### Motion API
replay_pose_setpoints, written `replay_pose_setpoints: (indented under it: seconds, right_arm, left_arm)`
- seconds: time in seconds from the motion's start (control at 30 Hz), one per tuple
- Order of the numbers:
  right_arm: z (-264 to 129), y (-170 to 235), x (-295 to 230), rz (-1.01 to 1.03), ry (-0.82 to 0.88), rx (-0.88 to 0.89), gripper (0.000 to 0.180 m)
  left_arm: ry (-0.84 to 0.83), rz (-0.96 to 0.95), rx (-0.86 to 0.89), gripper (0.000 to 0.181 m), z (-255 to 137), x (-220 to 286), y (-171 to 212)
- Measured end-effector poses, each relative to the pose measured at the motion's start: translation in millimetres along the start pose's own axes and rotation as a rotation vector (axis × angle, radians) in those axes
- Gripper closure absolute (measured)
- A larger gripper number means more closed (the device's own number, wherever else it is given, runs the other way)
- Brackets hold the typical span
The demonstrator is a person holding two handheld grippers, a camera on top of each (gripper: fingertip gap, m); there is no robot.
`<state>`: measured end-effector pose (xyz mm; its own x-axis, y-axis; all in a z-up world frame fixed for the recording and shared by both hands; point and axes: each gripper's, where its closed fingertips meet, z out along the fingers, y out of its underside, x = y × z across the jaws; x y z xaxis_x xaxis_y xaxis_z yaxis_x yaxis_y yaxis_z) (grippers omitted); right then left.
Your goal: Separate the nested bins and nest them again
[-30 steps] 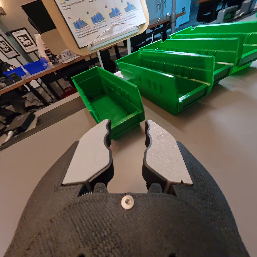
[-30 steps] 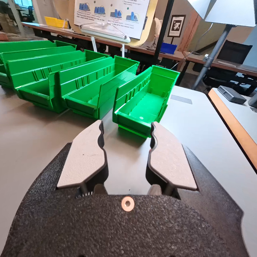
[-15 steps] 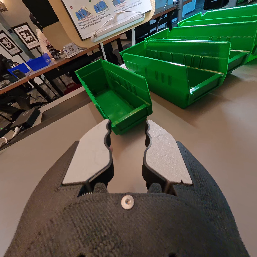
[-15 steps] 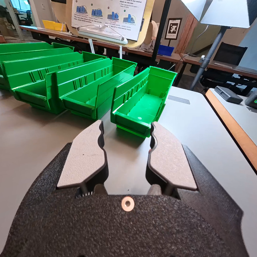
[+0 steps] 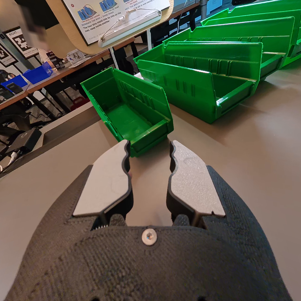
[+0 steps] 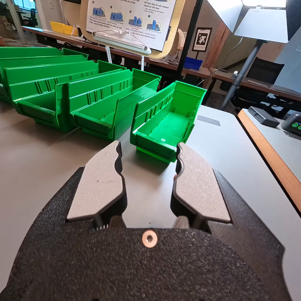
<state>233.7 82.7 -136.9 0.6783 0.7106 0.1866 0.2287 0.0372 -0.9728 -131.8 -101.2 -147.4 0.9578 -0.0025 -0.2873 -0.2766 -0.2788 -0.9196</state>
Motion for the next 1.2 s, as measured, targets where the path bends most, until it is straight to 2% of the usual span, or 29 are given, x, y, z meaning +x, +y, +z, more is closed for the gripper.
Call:
replay_pose_setpoints:
  seconds: [0.27,0.47,0.67,0.8,1.1,1.17,1.2]
  right_arm:
    - [-2,-2,-3,-0.014,-0.011,0.012,0.115]
    - [0,1,-6,-0.043,-0.018,-0.007,0.114]
    - [0,0,-9,-0.055,-0.029,-0.002,0.115]
    - [0,0,-10,-0.053,-0.038,-0.002,0.115]
    - [-2,-1,-14,-0.065,-0.061,0.010,0.115]
    - [-4,-3,-14,-0.066,-0.061,0.023,0.115]
    - [-5,-4,-14,-0.066,-0.061,0.029,0.115]
  left_arm:
    - [0.031,-0.010,-0.029,0.139,-1,6,1]
    - [0.042,0.068,-0.065,0.140,8,11,2]
    - [0.081,0.343,-0.199,0.144,38,13,-3]
    - [0.134,0.460,-0.305,0.144,64,10,-2]
    - [0.279,0.705,-0.695,0.133,89,-4,48]
    - [0.267,0.715,-0.747,0.137,94,-10,59]
    - [0.250,0.723,-0.751,0.145,96,-13,63]
